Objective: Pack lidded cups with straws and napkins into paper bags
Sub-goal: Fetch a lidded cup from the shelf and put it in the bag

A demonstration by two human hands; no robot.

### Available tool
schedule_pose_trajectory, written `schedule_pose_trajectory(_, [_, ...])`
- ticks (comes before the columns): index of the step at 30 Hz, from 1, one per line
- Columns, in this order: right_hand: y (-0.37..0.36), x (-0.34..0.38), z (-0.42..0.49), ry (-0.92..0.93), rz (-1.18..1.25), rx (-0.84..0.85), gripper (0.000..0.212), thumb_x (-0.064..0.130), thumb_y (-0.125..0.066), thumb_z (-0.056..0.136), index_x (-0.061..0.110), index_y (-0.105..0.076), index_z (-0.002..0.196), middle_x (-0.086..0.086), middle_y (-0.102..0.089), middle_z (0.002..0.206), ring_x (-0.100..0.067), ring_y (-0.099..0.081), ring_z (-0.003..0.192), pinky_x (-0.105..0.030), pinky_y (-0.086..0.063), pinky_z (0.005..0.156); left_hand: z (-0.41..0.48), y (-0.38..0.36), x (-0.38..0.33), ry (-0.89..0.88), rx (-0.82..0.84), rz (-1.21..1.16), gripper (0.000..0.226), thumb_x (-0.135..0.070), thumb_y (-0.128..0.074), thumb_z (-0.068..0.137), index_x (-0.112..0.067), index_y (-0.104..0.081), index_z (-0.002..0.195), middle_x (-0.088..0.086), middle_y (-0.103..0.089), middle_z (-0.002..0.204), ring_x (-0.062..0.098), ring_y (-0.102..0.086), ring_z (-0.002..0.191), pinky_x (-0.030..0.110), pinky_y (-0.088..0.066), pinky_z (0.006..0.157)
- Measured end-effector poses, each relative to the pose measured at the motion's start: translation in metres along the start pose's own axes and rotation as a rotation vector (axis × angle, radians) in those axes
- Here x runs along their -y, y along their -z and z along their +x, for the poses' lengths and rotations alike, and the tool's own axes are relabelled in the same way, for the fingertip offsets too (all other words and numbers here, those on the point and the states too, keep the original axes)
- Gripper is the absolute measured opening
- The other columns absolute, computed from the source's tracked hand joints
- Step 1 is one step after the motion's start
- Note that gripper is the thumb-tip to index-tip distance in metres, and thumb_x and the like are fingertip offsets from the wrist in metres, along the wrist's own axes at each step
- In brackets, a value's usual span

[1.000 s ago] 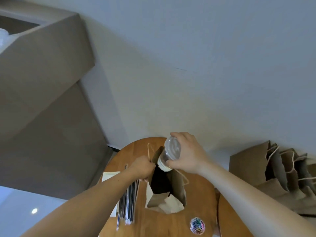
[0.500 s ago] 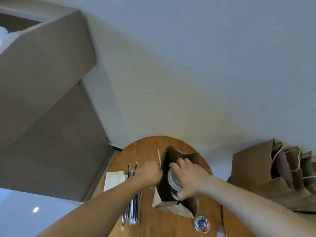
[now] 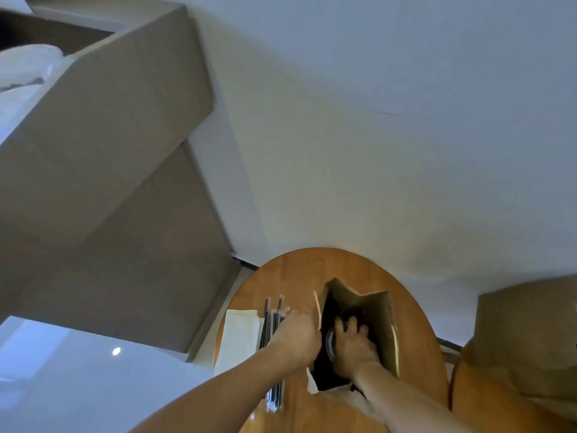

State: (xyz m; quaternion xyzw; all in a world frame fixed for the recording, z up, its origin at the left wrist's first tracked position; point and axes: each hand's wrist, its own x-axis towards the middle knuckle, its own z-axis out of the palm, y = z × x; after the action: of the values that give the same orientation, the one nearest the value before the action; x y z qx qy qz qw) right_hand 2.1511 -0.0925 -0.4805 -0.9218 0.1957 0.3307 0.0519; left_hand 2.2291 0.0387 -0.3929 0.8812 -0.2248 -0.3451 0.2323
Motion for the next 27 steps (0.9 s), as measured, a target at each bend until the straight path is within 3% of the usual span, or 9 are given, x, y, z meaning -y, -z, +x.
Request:
schedule_pose_trajectory(9, [-0.025,0.005,0.013,0.041,-0.034,-0.089,0.086,0.034,-0.061,0.086,0.019,-0.010,0.153,-0.018,-0.023,0.145,-0.040,-0.033,0.127,-0.049,-0.042,0.102,0.000,0.000,0.001,0.002,0.011,-0.040,0.020,-0.030,-0.050,0.098,-0.019,-0.060,0.112,0.001,-0.066,0.096,0.017,-0.067,0.084,0.037,-0.060,0.081])
schedule_pose_trajectory(15, [-0.002,0.002,-0.001,0.032,0.176,0.040,0.107,0.047,-0.069,0.079,0.027,0.004,0.156,-0.006,-0.001,0.157,-0.042,-0.010,0.144,-0.059,-0.029,0.112,-0.002,0.007,-0.002,-0.027,0.042,-0.038,0.025,-0.033,-0.048,0.099,-0.016,-0.060,0.112,0.006,-0.066,0.097,0.019,-0.067,0.085,0.038,-0.059,0.083])
schedule_pose_trajectory(16, [0.009,0.004,-0.007,0.019,0.204,0.043,0.103,0.045,-0.069,0.081,0.026,0.000,0.155,-0.006,-0.004,0.156,-0.041,-0.009,0.145,-0.059,-0.028,0.113,-0.002,0.009,-0.003,-0.030,0.064,-0.047,0.025,-0.033,-0.048,0.099,-0.014,-0.060,0.110,0.006,-0.065,0.095,0.020,-0.067,0.084,0.038,-0.059,0.083])
schedule_pose_trajectory(18, [0.036,0.006,-0.024,0.019,0.265,0.033,0.079,0.035,-0.065,0.086,0.022,-0.021,0.151,-0.009,-0.021,0.151,-0.036,-0.024,0.141,-0.052,-0.033,0.111,-0.006,0.018,-0.005,-0.059,0.128,-0.081,0.022,-0.032,-0.051,0.096,-0.013,-0.060,0.103,0.004,-0.062,0.086,0.022,-0.067,0.080,0.038,-0.059,0.081])
schedule_pose_trajectory(21, [0.086,0.001,-0.058,0.086,0.349,0.030,0.031,0.021,-0.054,0.094,0.020,-0.051,0.125,-0.006,-0.049,0.128,-0.023,-0.053,0.110,-0.034,-0.046,0.094,-0.009,0.038,-0.009,-0.187,0.253,-0.079,0.015,-0.032,-0.058,0.090,-0.018,-0.059,0.092,0.005,-0.063,0.083,0.023,-0.066,0.081,0.043,-0.058,0.083])
schedule_pose_trajectory(23, [0.122,-0.005,-0.081,0.103,0.360,-0.016,0.028,0.012,-0.050,0.094,0.021,-0.057,0.120,-0.002,-0.056,0.119,-0.020,-0.057,0.103,-0.032,-0.049,0.088,-0.008,0.053,-0.009,-0.227,0.401,-0.014,0.026,-0.030,-0.068,0.085,-0.018,-0.061,0.108,0.005,-0.066,0.099,0.021,-0.065,0.093,0.046,-0.055,0.089])
schedule_pose_trajectory(25, [0.155,-0.006,-0.101,0.109,0.388,-0.130,0.031,0.005,-0.046,0.093,0.017,-0.061,0.118,-0.003,-0.060,0.118,-0.021,-0.060,0.104,-0.031,-0.051,0.083,-0.005,0.069,-0.003,-0.199,0.506,0.175,0.069,-0.033,-0.074,0.082,-0.018,-0.042,0.141,0.006,-0.059,0.129,0.024,-0.058,0.116,0.044,-0.050,0.100])
schedule_pose_trajectory(27, [0.178,0.001,-0.114,0.129,0.432,-0.283,0.038,0.002,-0.040,0.095,0.014,-0.060,0.125,-0.006,-0.059,0.125,-0.023,-0.059,0.111,-0.031,-0.050,0.091,0.000,0.083,0.004,-0.184,0.454,0.328,0.080,-0.035,-0.071,0.085,-0.014,-0.029,0.150,0.007,-0.049,0.143,0.026,-0.052,0.125,0.038,-0.047,0.102])
